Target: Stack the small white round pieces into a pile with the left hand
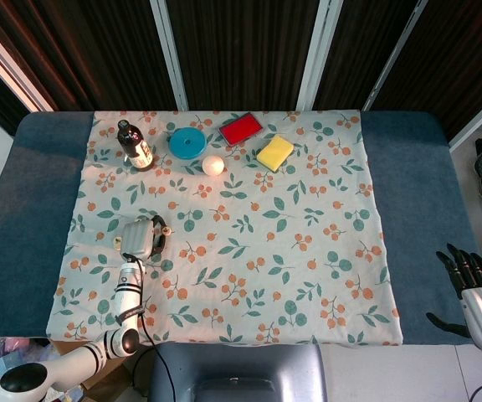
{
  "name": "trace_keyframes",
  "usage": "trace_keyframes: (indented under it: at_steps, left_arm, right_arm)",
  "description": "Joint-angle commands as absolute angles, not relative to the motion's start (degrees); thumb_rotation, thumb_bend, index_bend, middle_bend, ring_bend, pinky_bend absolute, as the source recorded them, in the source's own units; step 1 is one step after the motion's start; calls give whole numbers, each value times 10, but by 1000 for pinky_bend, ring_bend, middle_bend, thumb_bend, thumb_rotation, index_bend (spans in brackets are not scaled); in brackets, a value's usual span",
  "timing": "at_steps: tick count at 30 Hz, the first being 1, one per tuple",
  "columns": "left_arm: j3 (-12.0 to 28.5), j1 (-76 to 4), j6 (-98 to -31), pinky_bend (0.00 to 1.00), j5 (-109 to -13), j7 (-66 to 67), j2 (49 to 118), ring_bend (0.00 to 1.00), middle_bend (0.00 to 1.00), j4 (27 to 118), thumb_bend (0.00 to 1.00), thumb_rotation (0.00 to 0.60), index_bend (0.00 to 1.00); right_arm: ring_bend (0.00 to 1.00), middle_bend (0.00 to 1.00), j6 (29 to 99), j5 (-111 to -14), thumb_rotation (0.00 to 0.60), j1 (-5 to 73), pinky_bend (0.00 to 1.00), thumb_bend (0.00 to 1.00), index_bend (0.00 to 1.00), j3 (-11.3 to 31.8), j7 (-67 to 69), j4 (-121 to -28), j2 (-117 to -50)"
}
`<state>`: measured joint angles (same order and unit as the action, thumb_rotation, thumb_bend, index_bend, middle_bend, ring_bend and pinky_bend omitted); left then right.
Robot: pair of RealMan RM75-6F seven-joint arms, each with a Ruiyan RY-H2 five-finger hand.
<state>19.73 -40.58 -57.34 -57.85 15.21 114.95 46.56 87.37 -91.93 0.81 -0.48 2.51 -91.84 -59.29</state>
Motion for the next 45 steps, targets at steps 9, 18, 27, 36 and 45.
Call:
trace_keyframes:
  at_steps: [9, 18, 27, 36, 45]
  left_arm:
    - [197, -409, -576, 1000, -584, 154, 1153, 1000, 1000, 473, 408, 600, 419]
    - [198, -411, -575, 1000, -583, 158, 1157, 1000, 1000, 468, 408, 600, 449]
    - [197, -408, -570, 1000, -583, 161, 1151, 1000, 1000, 472, 408, 600, 462]
    - [197, -407, -565, 1000, -580, 162, 1147, 1000, 1000, 468, 408, 600, 492]
    - [195, -402, -578, 1000, -591, 155, 1134, 1000, 1000, 480, 409, 600, 567]
  right_arm:
    - [0, 0, 877, -920, 600, 7, 0, 118, 0, -5, 30, -918, -592]
    - [0, 0, 879, -921, 600, 6, 0, 118, 0, -4, 33, -917, -591]
    - [0, 0, 880, -921, 600, 5, 0, 118, 0, -5, 32, -917, -590]
    - [0, 0, 880, -921, 600, 5, 0, 118, 0, -4, 32, -917, -591]
    - [0, 0, 879, -922, 600, 5, 0, 118, 0, -5, 30, -917, -592]
